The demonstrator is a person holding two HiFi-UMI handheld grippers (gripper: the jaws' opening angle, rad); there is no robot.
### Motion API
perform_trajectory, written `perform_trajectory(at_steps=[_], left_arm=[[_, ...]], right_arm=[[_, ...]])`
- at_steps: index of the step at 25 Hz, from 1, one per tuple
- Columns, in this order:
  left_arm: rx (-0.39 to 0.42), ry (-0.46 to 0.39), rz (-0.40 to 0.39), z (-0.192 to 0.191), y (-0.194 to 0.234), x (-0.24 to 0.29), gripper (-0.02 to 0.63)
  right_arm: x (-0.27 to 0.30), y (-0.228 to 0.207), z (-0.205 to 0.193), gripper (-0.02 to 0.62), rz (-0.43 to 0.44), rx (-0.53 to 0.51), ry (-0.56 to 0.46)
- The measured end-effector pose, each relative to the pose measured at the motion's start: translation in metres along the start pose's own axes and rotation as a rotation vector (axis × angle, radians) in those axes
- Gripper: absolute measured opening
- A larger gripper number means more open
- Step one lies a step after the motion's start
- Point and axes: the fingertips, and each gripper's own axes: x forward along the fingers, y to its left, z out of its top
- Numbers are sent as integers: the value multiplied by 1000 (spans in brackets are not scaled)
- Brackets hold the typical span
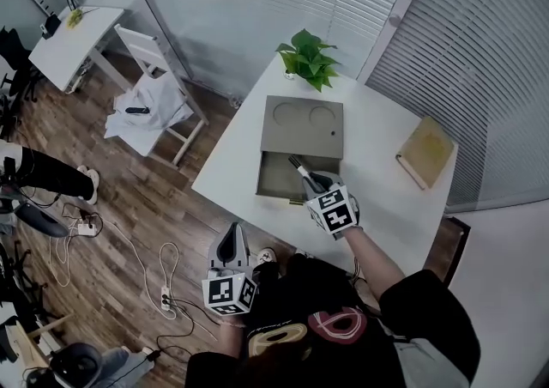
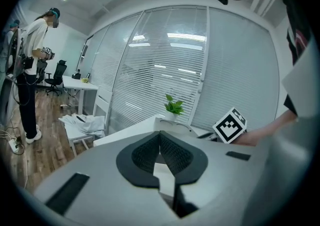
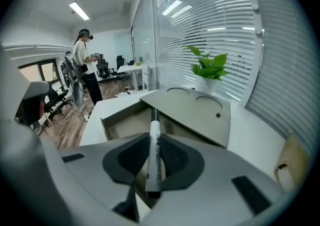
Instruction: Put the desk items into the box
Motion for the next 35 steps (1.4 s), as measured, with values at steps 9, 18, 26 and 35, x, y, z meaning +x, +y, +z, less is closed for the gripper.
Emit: perform_trajectory(at_steps=[9,18,26,35], left_arm=[[-24,8,42,-6,9,-4,18],[-42,24,80,-14,15,-6,18],[-41,31,106,-18,14,-10,17],[-50,28,148,-21,19,-18,17]], right_arm=[[17,8,-1,74,27,-31,37],[29,7,-2,74,46,-51,55],[39,8,-3,74,66,-70,63],[46,11,-4,74,88,-64,109]])
